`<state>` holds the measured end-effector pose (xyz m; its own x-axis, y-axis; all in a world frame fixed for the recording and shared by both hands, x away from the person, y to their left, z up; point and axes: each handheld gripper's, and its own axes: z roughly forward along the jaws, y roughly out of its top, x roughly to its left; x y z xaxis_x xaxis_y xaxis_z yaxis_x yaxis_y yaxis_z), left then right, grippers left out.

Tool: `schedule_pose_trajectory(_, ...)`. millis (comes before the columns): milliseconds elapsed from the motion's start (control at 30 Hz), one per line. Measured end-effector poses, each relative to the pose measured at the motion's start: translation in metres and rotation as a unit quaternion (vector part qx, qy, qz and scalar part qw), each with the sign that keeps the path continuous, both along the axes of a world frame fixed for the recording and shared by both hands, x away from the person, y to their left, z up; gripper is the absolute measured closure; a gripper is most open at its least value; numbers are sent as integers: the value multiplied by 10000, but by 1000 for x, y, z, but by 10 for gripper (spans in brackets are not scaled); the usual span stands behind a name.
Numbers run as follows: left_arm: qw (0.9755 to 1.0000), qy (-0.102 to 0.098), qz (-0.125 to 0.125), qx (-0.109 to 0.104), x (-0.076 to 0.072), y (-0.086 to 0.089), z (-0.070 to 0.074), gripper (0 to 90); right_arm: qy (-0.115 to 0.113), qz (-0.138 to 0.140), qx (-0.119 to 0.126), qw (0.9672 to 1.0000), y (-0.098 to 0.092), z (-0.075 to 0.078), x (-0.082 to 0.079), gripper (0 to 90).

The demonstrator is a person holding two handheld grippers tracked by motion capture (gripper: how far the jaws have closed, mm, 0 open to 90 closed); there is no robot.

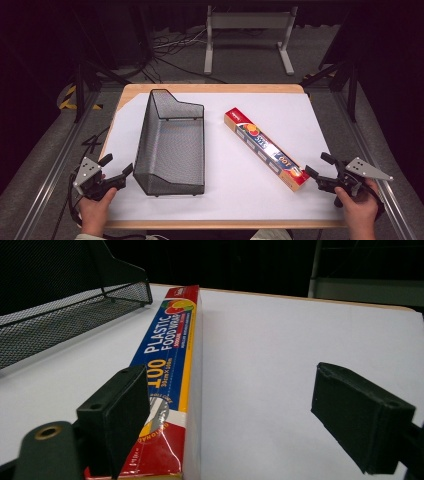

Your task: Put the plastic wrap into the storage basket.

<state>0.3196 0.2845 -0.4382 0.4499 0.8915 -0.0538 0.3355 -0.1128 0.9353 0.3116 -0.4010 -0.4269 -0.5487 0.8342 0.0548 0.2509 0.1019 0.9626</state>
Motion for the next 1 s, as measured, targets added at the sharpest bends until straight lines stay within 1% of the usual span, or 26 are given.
schedule_pose_trajectory(100, 10000, -13, 6, -18, -1, 1, 1, 183, -25, 72, -19, 10000, 4, 1, 0, 157)
schedule_pose_trajectory(233, 10000, -32, 24, -73, -1, 3, 2, 183, -99, 90, -58, 9999, 5, 2, 1, 157)
schedule_pose_trajectory(400, 9999, -39, 49, -109, -2, 4, 3, 183, -86, 100, -8, 9999, 6, 5, 1, 156)
schedule_pose_trajectory(433, 9999, -52, 58, -139, -2, 4, 4, 183, -73, 106, -36, 9999, 6, 7, 2, 156)
schedule_pose_trajectory(500, 9999, -40, 59, -136, -2, 4, 4, 183, -92, 58, -79, 9999, 6, 11, 4, 155)
schedule_pose_trajectory(567, 9999, -23, 51, -116, -1, 4, 4, 183, -77, 89, -41, 9999, 7, 16, 6, 155)
schedule_pose_trajectory(633, 9999, -14, 71, -117, -1, 4, 3, 183, -58, 116, -69, 9999, 8, 19, 8, 155)
schedule_pose_trajectory(700, 9999, 7, 80, -101, -1, 4, 3, 184, -2, 138, -115, 9998, 10, 26, 13, 155)
schedule_pose_trajectory(733, 9999, 3, 69, -93, -2, 4, 4, 184, -18, 140, -115, 9998, 11, 30, 15, 155)
schedule_pose_trajectory(833, 9999, 2, 69, -85, -2, 4, 3, 184, 30, 130, -87, 9999, 12, 39, 20, 154)
schedule_pose_trajectory(933, 10000, -4, 47, -66, -1, 4, 3, 184, 6, 116, -96, 9999, 12, 43, 22, 154)
schedule_pose_trajectory(1000, 10000, -2, 58, -76, -1, 3, 3, 184, -10, 102, -41, 9999, 10, 49, 24, 154)
